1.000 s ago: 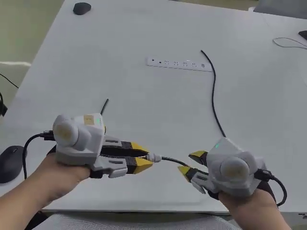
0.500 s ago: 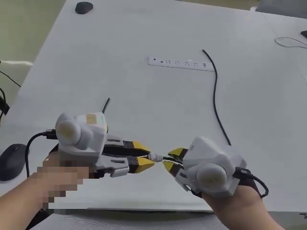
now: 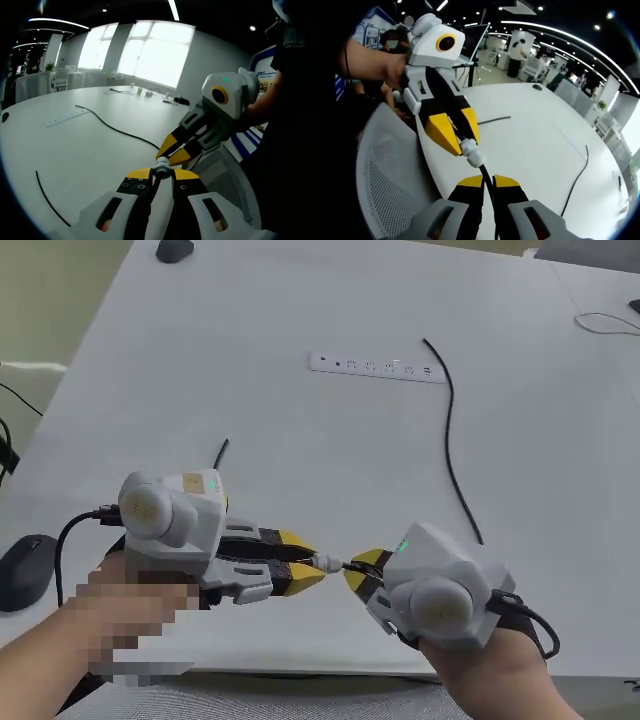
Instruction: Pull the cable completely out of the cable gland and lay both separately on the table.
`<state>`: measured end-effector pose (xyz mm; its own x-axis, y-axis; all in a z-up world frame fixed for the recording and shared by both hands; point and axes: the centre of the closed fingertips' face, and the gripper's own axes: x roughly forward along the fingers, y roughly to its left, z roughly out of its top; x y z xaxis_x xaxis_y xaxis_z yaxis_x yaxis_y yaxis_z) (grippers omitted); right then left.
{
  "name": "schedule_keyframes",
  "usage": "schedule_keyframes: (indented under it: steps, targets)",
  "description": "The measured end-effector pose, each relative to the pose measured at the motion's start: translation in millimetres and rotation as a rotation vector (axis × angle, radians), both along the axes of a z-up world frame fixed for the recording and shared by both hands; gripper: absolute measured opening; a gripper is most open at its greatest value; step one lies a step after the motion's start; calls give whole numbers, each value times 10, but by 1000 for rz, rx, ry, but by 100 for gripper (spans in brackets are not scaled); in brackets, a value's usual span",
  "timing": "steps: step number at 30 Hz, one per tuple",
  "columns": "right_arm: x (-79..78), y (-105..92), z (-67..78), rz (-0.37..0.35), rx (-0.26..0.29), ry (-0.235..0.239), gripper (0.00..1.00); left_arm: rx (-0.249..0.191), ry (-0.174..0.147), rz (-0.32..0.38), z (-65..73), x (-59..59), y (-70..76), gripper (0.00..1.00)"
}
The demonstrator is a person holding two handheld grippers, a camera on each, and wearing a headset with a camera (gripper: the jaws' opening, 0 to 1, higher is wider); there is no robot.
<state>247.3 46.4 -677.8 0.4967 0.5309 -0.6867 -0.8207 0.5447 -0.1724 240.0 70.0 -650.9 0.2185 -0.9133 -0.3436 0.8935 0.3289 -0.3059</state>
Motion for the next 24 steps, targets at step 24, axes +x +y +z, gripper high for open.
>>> schedule_keyframes:
  steps: [24]
  targets:
    - [141,-525,-314,-238,80,151,0,-17,8,2,30,49,-12,15]
